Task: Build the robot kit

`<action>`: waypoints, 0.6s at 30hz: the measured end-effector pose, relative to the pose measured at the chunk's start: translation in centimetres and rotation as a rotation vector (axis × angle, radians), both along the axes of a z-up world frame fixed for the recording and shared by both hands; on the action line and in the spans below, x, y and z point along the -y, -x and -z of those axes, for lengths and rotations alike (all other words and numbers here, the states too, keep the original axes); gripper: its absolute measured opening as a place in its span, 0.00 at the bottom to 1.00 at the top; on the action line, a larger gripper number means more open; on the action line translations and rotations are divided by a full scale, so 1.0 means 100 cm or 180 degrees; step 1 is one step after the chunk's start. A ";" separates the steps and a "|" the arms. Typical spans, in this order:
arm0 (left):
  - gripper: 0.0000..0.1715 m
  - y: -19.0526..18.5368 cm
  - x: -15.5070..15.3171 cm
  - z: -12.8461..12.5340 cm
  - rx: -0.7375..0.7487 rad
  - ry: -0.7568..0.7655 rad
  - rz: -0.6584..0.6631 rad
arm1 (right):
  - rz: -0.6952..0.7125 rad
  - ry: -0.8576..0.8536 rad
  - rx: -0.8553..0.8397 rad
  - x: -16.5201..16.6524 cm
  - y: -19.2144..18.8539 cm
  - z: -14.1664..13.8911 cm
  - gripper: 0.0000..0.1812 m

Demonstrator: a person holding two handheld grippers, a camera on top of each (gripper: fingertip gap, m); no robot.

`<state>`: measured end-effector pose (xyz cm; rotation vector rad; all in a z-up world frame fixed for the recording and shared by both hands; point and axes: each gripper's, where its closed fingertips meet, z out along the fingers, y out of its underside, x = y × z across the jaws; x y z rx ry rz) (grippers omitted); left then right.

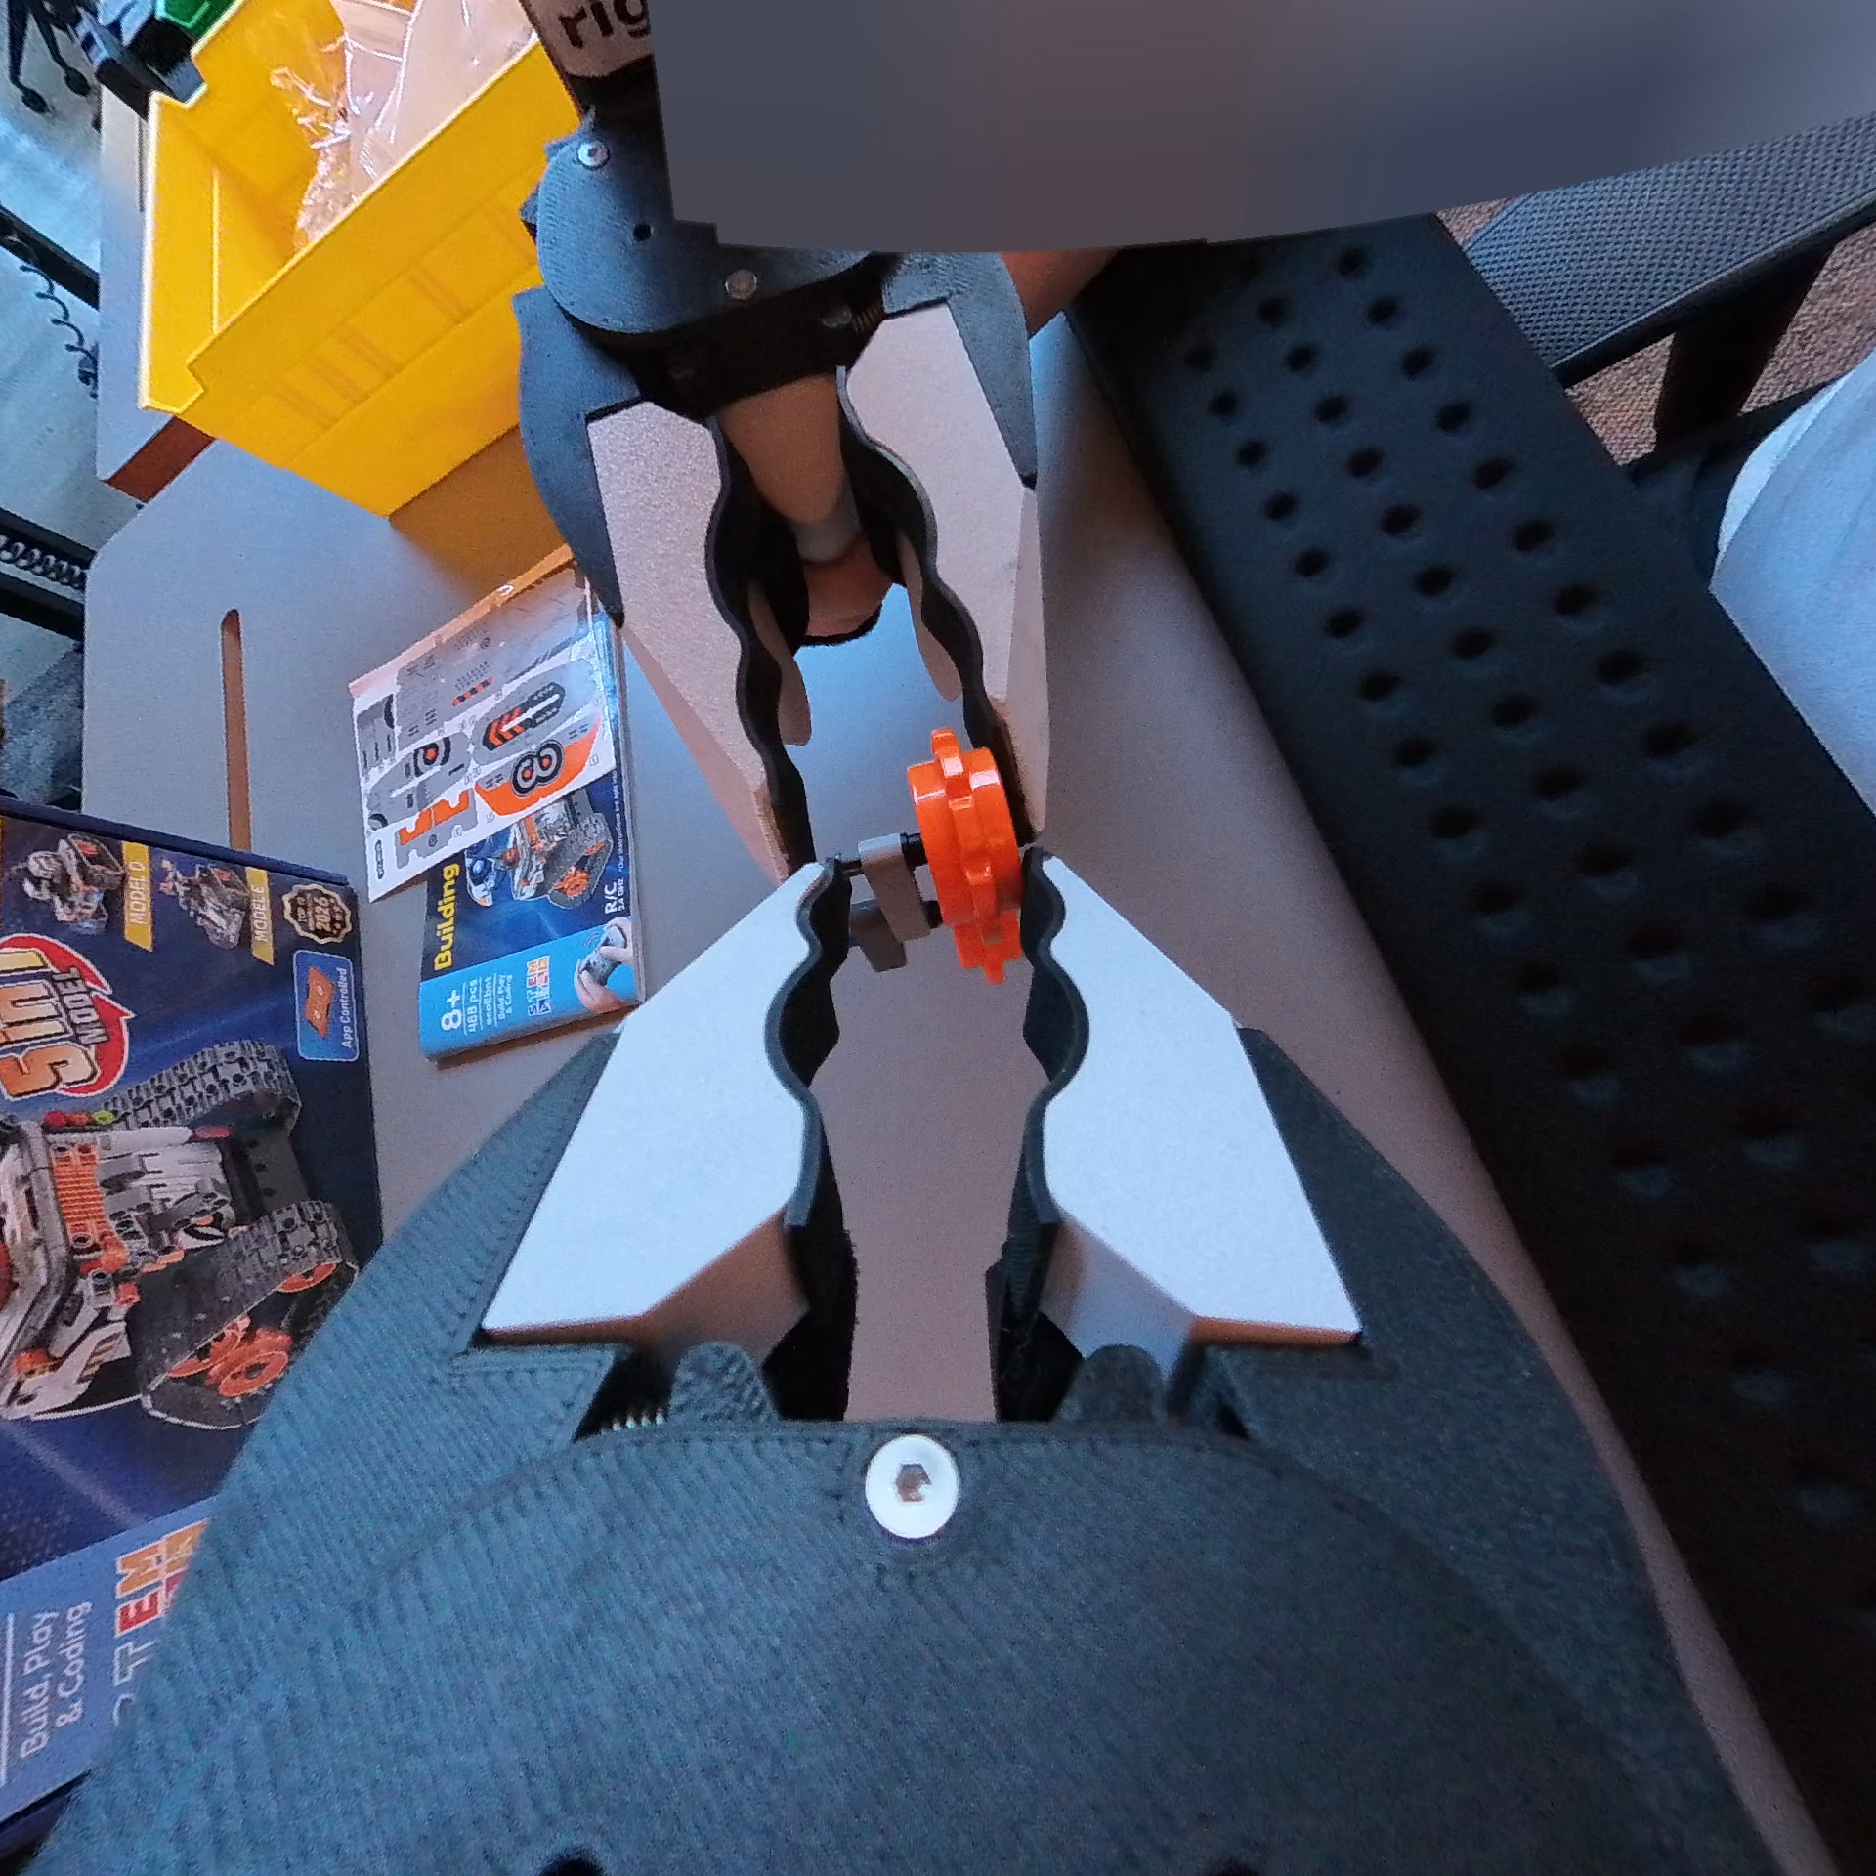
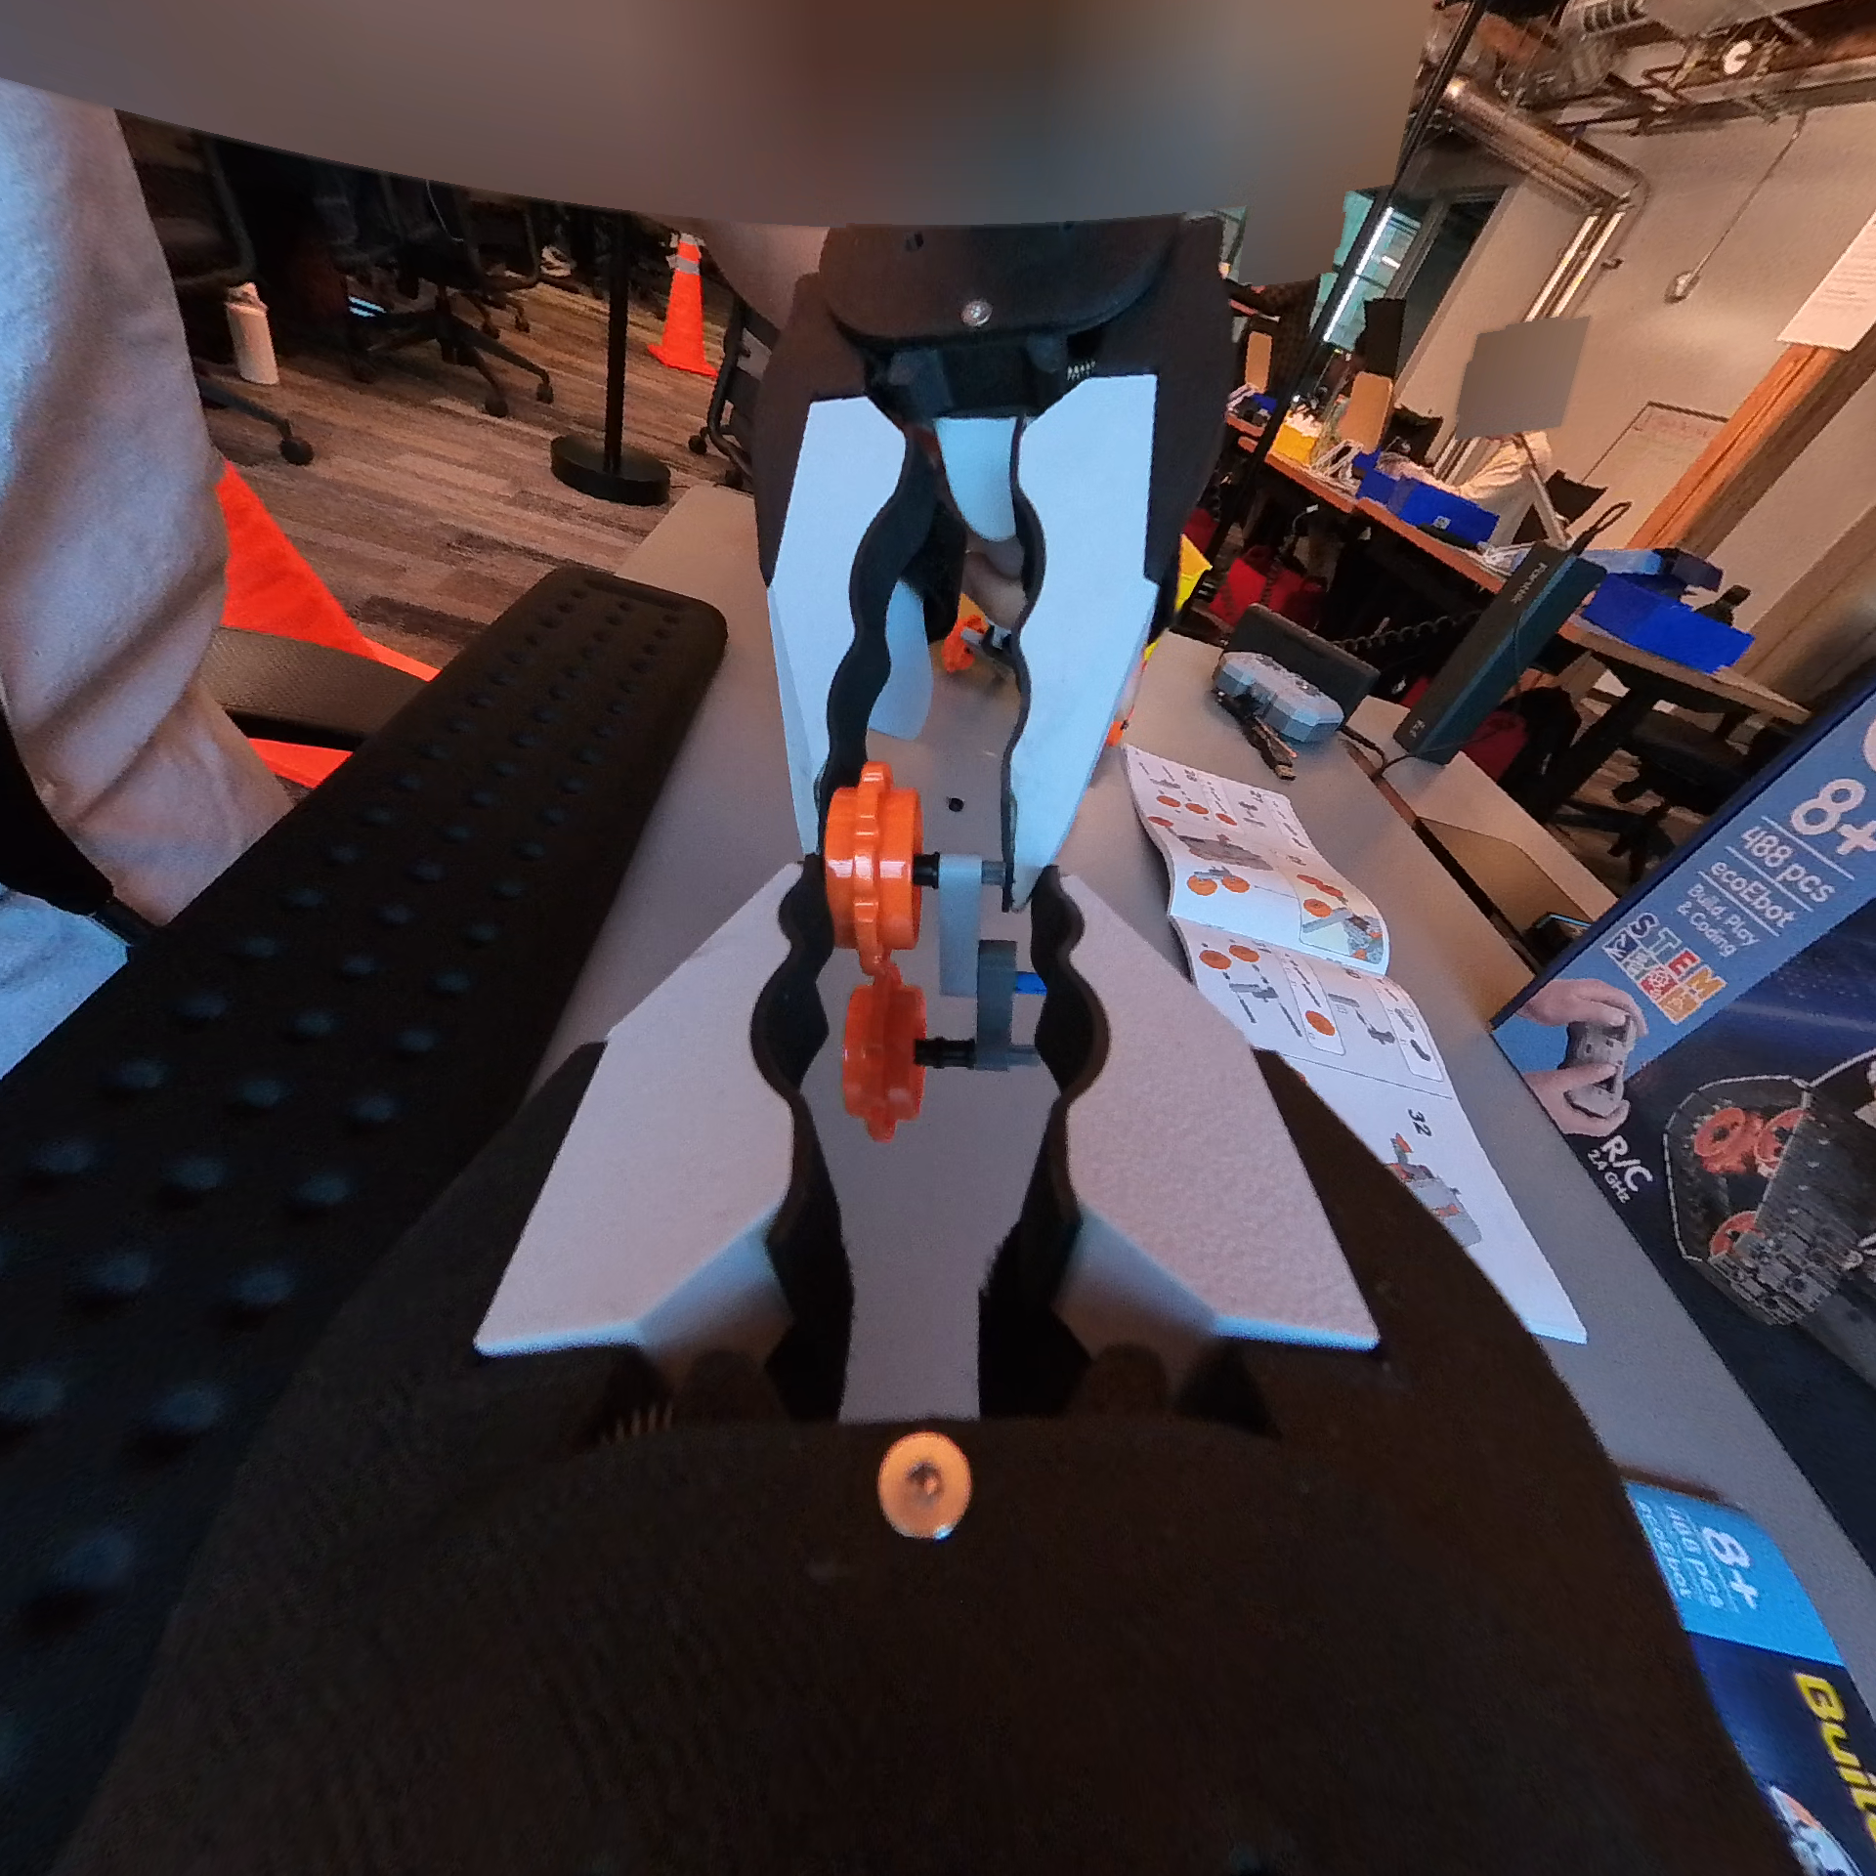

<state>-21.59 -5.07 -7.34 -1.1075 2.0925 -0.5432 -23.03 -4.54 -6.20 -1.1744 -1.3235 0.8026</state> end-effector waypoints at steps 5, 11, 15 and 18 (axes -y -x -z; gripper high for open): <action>0.19 -0.001 -0.002 0.001 -0.0011 0.0039 -0.0024 | 0.0014 0.0038 0.0008 -0.002 -0.001 0.001 0.22; 0.19 0.000 -0.002 0.003 -0.0049 0.0026 -0.0016 | 0.0006 0.0064 0.0036 -0.002 0.000 0.003 0.21; 0.19 0.000 -0.002 0.003 -0.0049 0.0031 -0.0023 | 0.0004 0.0089 0.0035 -0.003 -0.001 0.004 0.21; 0.19 -0.001 -0.003 0.003 -0.0040 0.0015 -0.0017 | 0.0010 0.0096 0.0014 -0.003 -0.001 0.003 0.21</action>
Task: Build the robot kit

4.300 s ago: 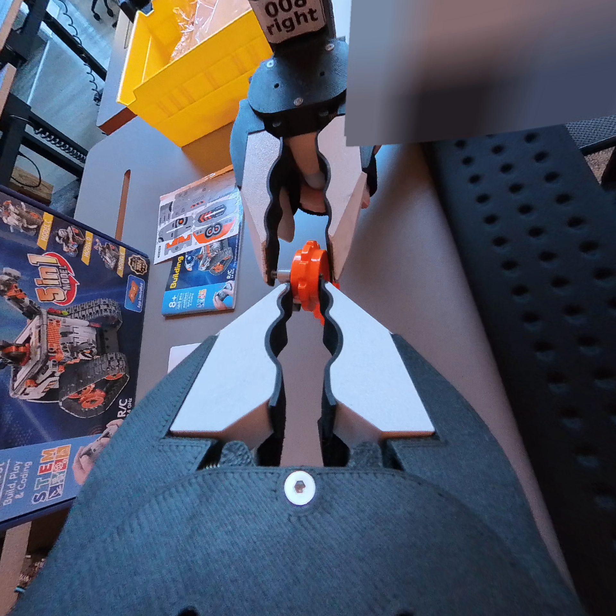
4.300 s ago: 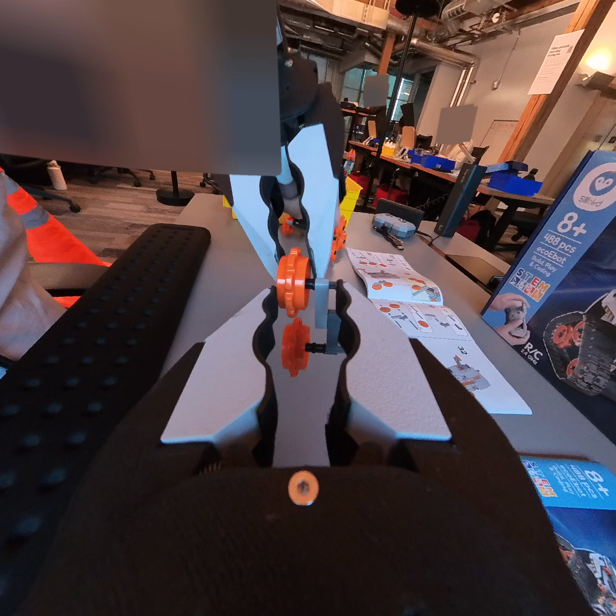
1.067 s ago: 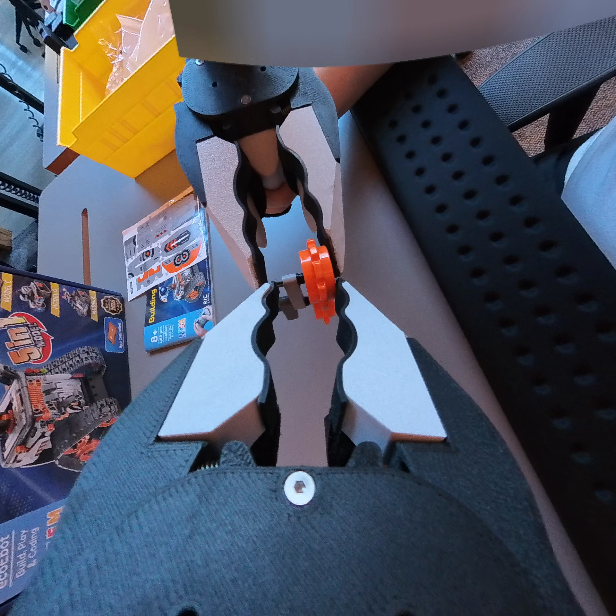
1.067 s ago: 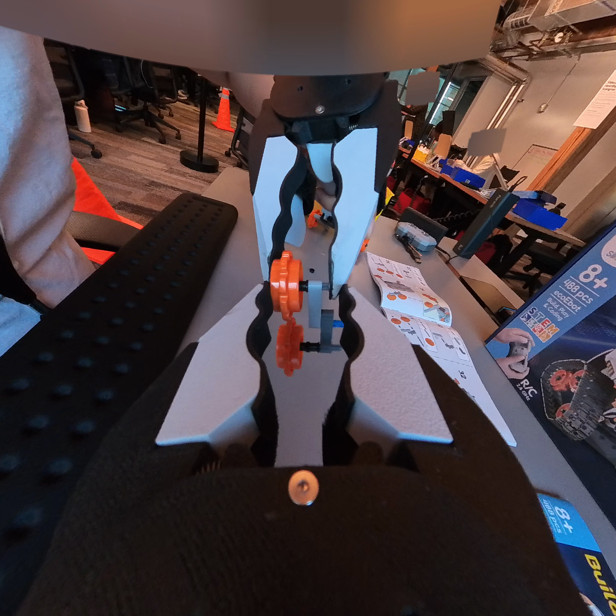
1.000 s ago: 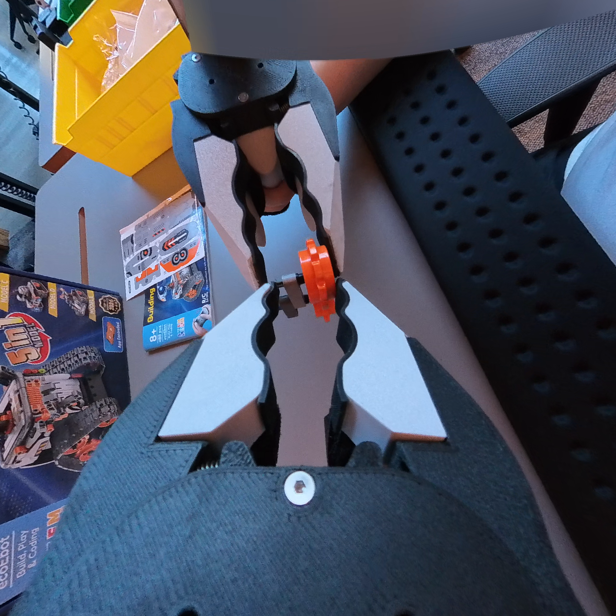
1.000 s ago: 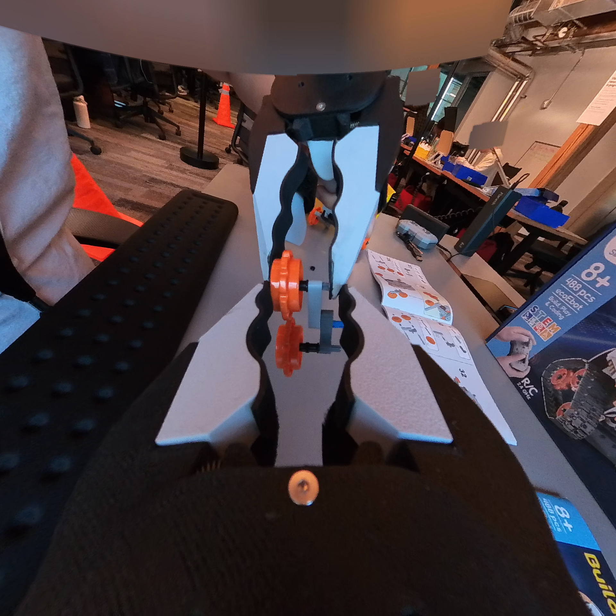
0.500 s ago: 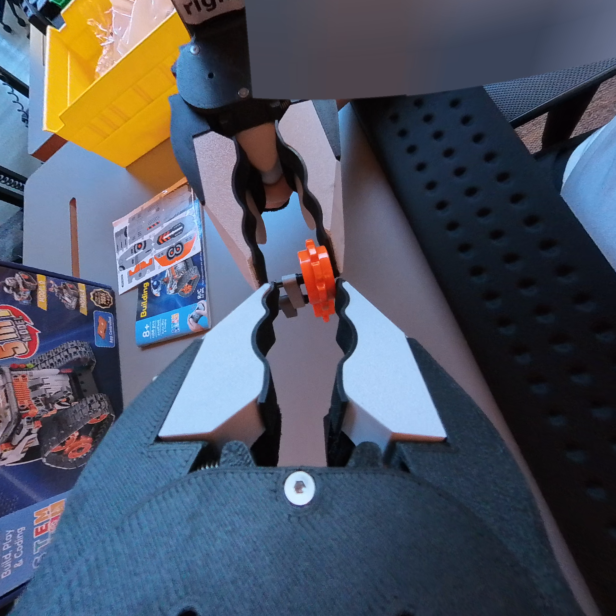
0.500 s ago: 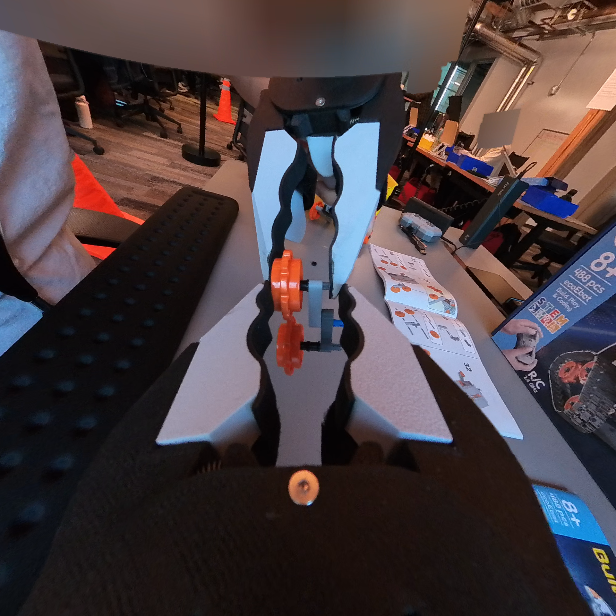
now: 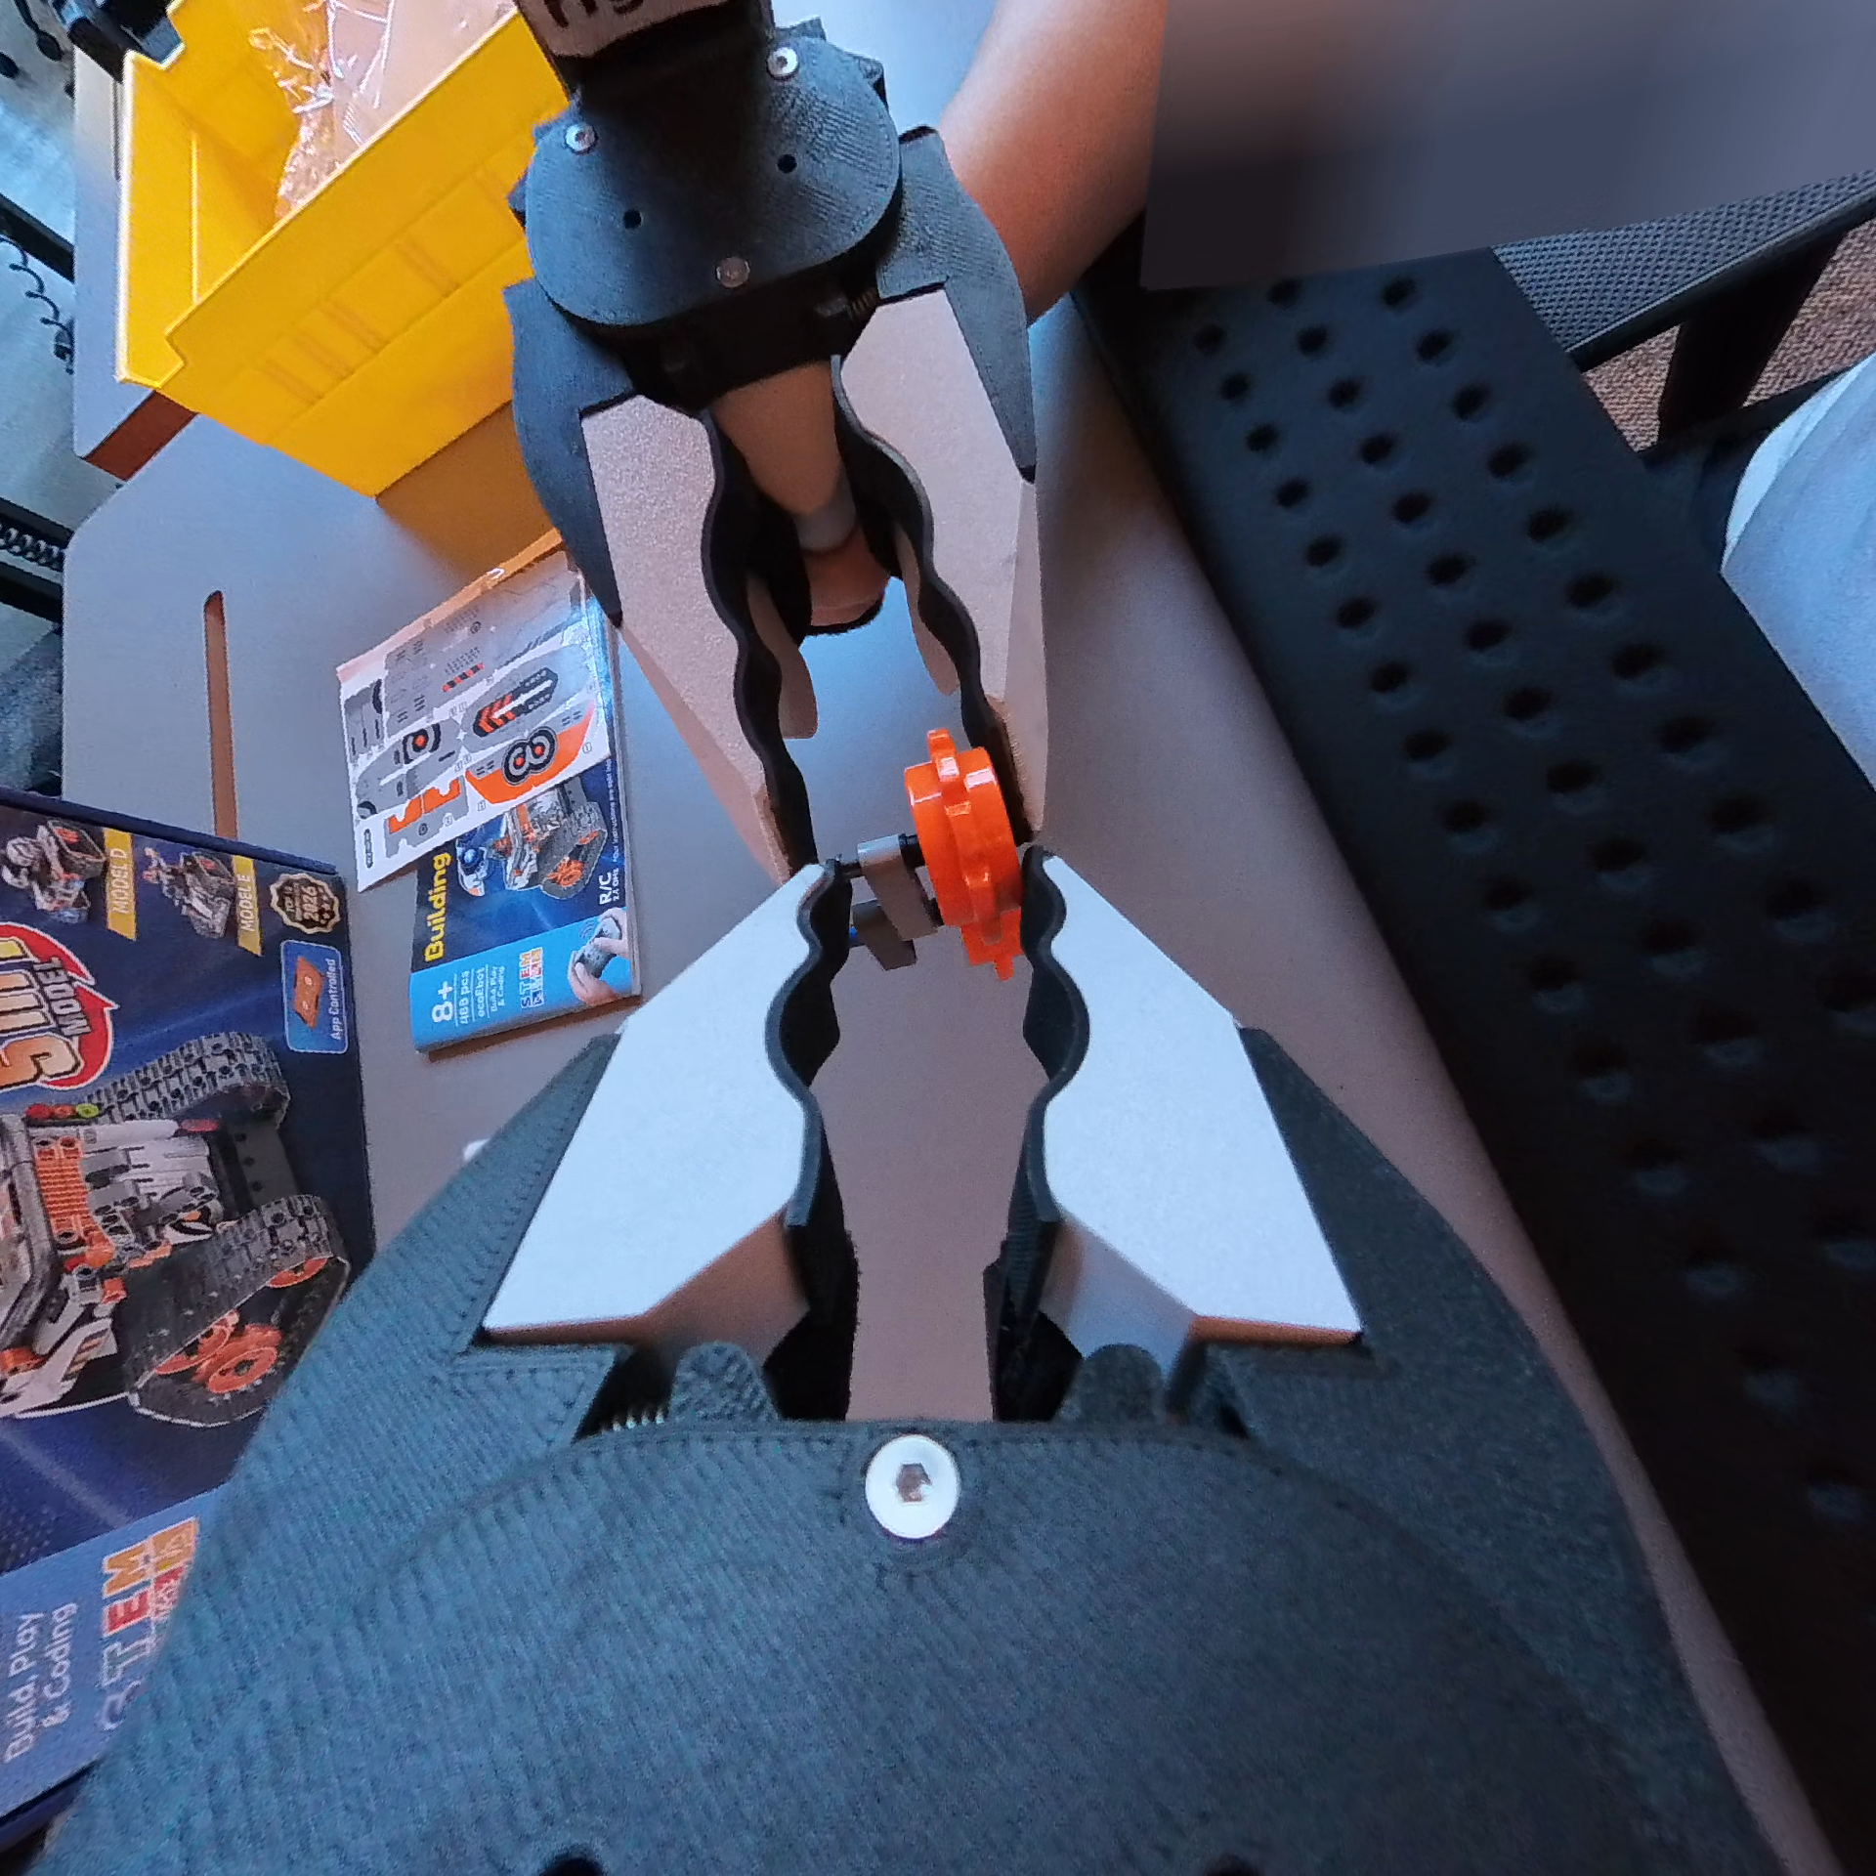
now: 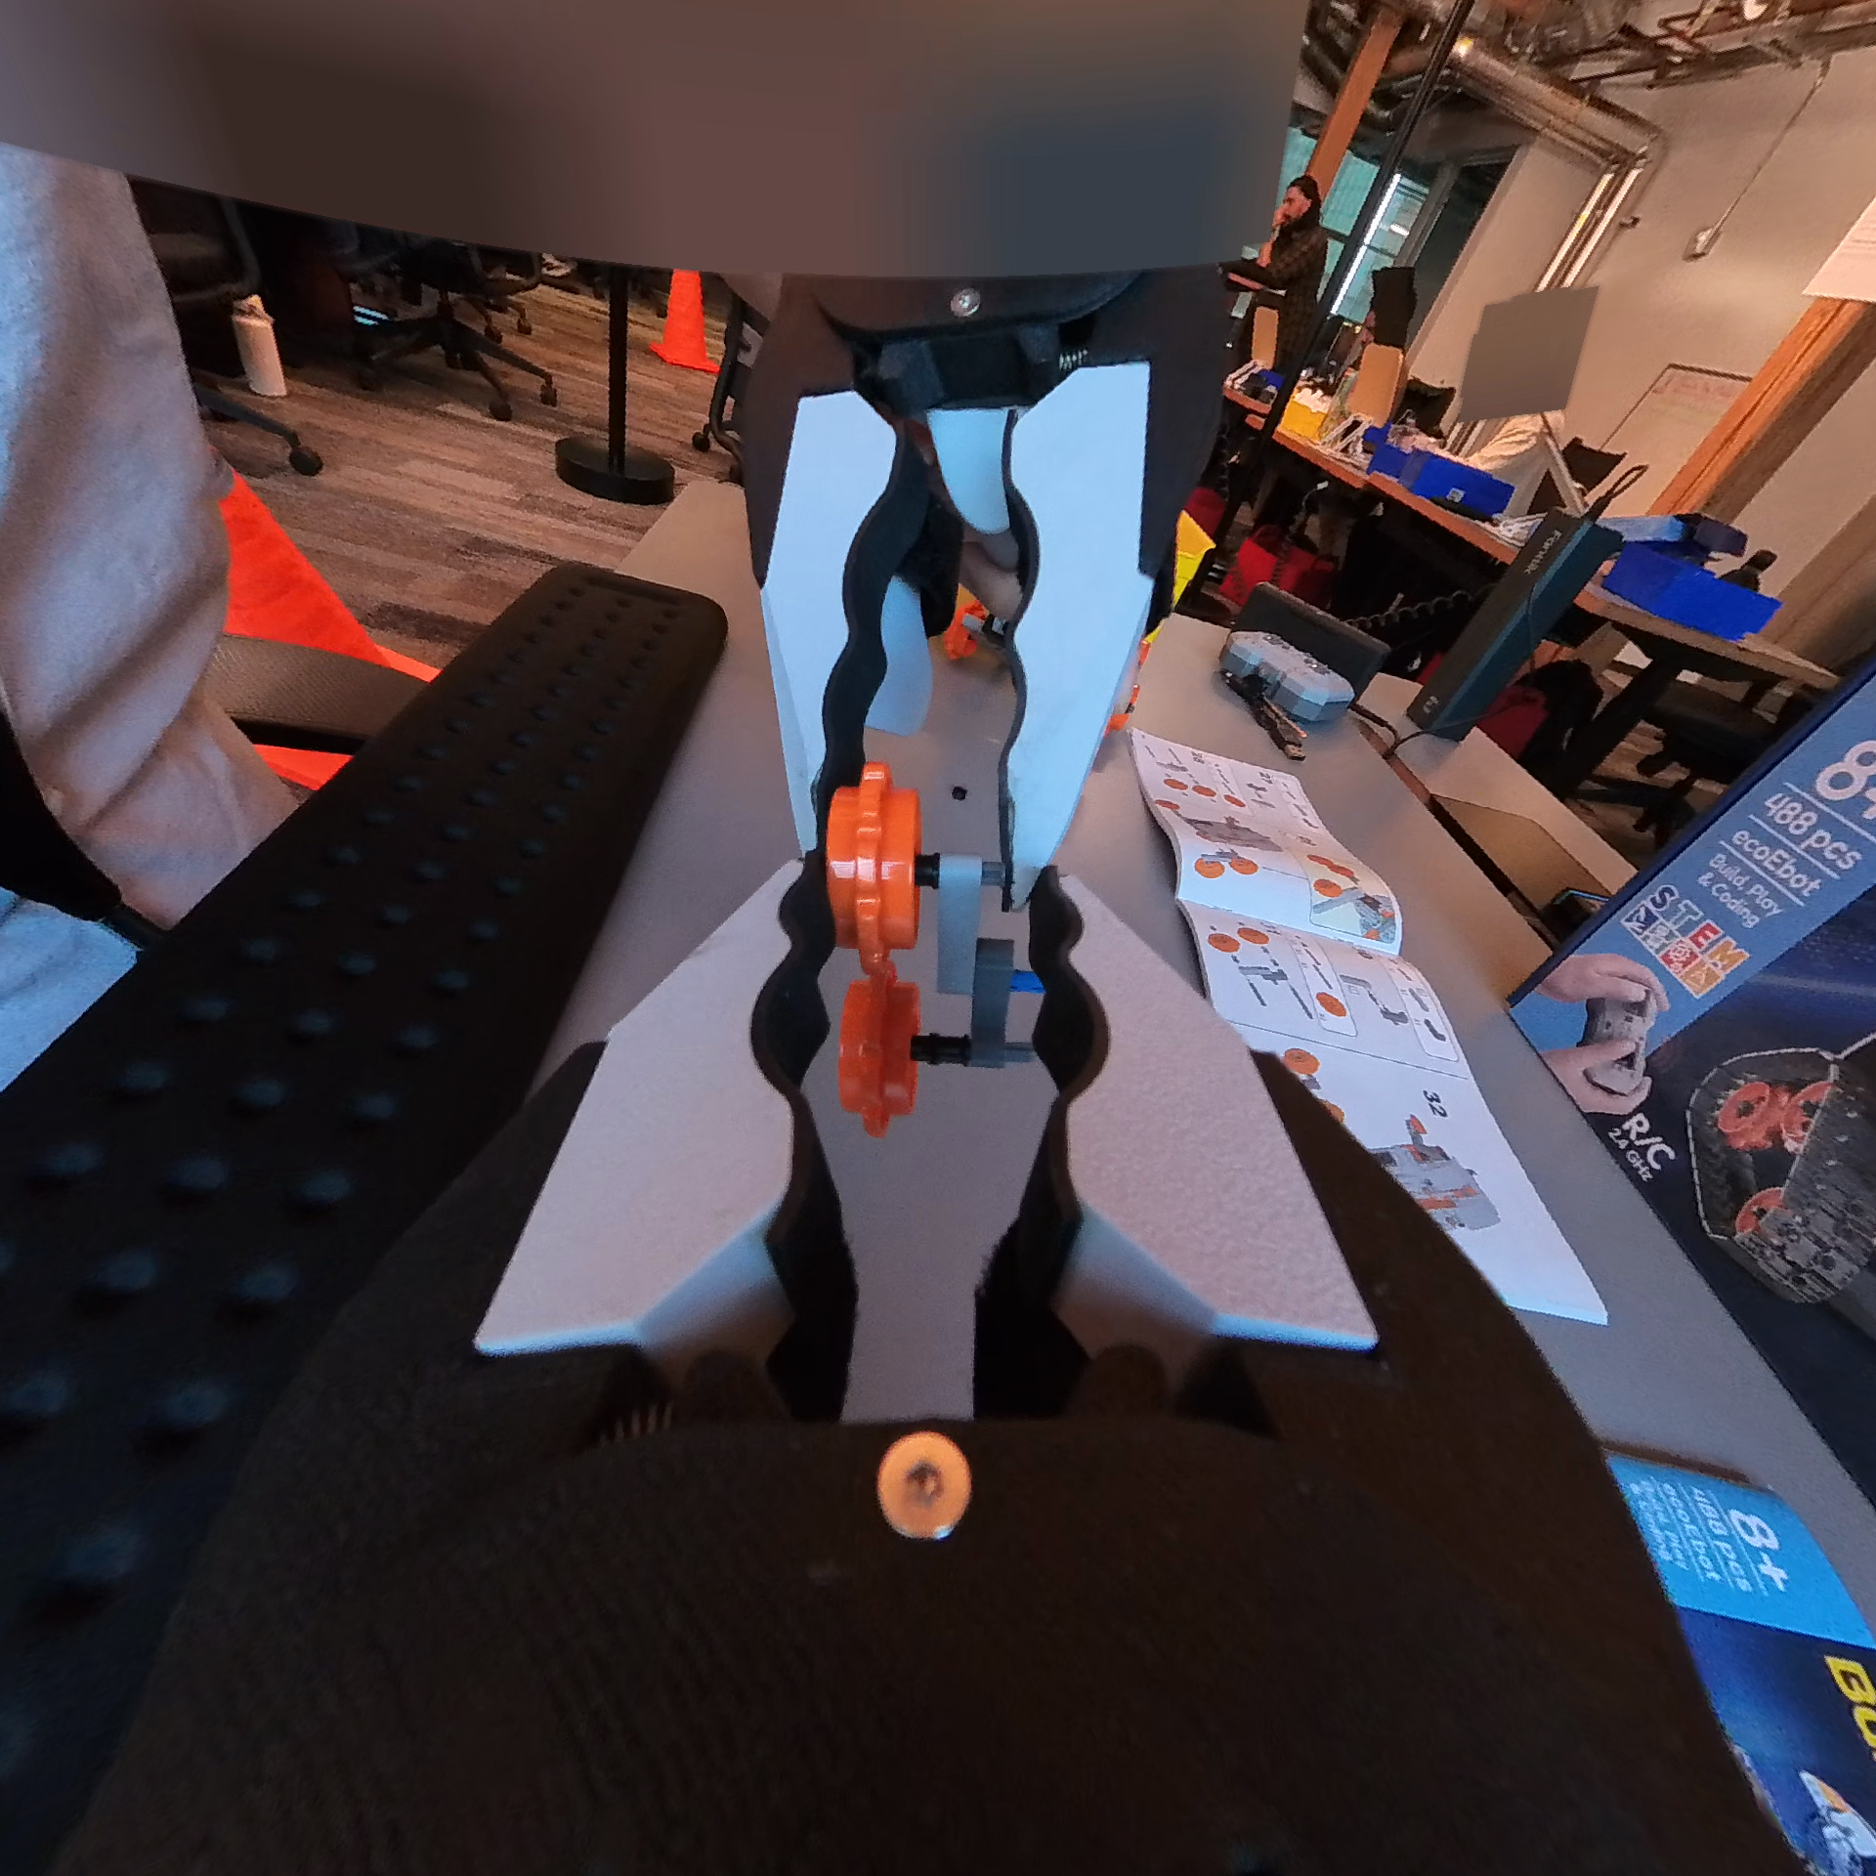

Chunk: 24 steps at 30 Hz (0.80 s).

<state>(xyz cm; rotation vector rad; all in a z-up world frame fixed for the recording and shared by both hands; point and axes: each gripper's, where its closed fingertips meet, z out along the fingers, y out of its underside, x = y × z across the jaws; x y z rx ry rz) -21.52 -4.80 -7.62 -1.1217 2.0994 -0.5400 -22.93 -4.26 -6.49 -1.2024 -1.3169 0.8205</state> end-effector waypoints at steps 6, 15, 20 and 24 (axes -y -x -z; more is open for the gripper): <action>0.19 0.000 -0.001 0.002 -0.0012 -0.0029 0.0003 | 0.0024 -0.0019 0.0047 -0.001 -0.001 0.002 0.21; 0.19 0.000 -0.002 0.004 -0.0034 -0.0057 -0.0012 | 0.0042 -0.0019 0.0067 -0.002 0.000 0.004 0.21; 0.19 -0.001 -0.003 0.004 -0.0030 -0.0052 -0.0017 | 0.0046 -0.0005 0.0077 -0.003 -0.001 0.004 0.21; 0.19 -0.002 -0.005 0.004 -0.0006 -0.0069 -0.0031 | 0.0069 -0.0013 0.0058 -0.005 -0.002 0.003 0.21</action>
